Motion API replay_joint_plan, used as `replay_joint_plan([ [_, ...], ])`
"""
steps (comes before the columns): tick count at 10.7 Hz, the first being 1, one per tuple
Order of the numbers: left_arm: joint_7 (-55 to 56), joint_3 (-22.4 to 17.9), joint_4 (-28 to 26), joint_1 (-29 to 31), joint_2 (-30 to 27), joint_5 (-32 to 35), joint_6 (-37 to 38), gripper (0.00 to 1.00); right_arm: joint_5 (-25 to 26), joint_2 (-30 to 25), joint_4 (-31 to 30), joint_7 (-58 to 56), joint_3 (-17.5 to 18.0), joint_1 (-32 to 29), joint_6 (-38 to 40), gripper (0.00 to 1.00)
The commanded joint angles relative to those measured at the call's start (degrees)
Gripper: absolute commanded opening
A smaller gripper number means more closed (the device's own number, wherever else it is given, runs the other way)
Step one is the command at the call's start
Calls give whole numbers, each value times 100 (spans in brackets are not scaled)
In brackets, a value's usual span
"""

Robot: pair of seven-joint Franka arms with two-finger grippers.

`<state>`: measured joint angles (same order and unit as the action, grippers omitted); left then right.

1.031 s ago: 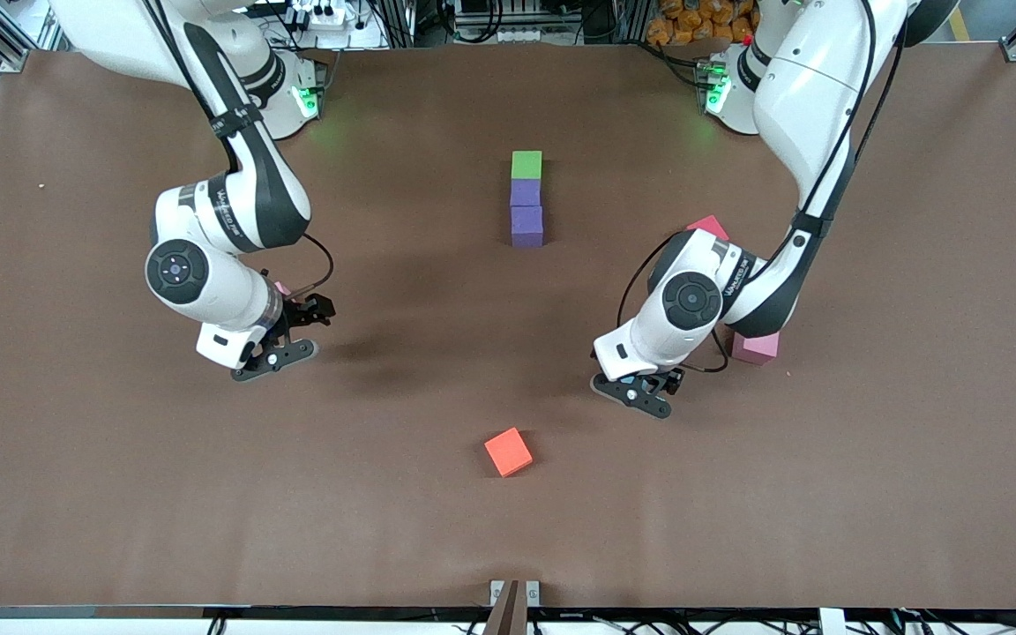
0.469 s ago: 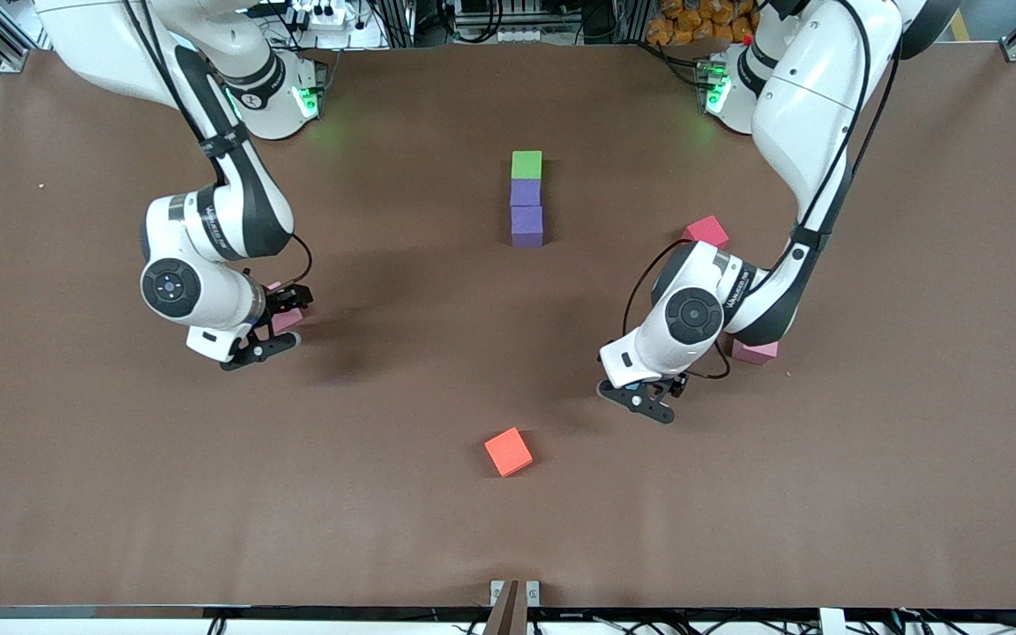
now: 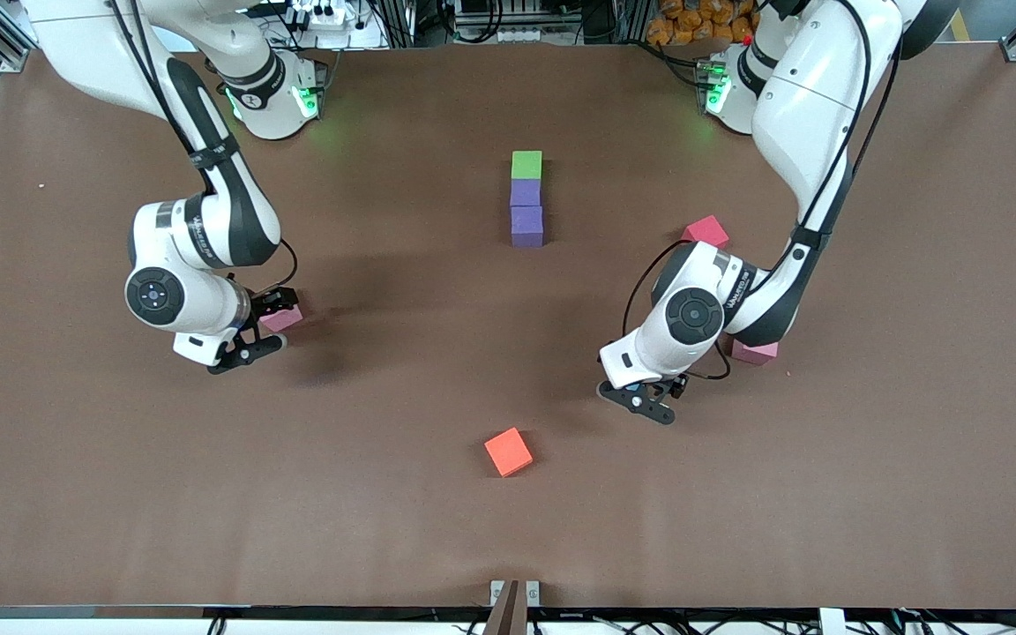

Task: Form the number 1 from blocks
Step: 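Grasp the pink cube with the right gripper while the left gripper lifts the cyan cube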

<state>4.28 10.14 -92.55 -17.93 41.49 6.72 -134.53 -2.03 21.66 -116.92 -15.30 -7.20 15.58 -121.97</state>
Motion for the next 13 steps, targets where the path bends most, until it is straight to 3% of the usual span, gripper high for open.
replay_joint_plan([
  [1,11,-30,88,-61,52,-162,50,33,80,31,-42,-69,-9,33,-47,100],
  [2,134,-30,88,-97,52,-154,50,11,80,31,-42,-69,-9,33,-55,100],
  [3,239,-30,88,-106,52,-145,50,0,80,49,-42,-69,-9,42,-64,99],
  [8,2030,49,-52,-448,-176,-110,85,0,72,146,-147,-69,-9,121,-196,99],
  [10,2611,111,-613,-580,-701,-162,103,0,72,154,-191,-78,-9,156,-222,98],
  [13,3980,716,-1194,-607,-1011,-162,103,0,72,154,-401,-96,-9,173,-485,98],
])
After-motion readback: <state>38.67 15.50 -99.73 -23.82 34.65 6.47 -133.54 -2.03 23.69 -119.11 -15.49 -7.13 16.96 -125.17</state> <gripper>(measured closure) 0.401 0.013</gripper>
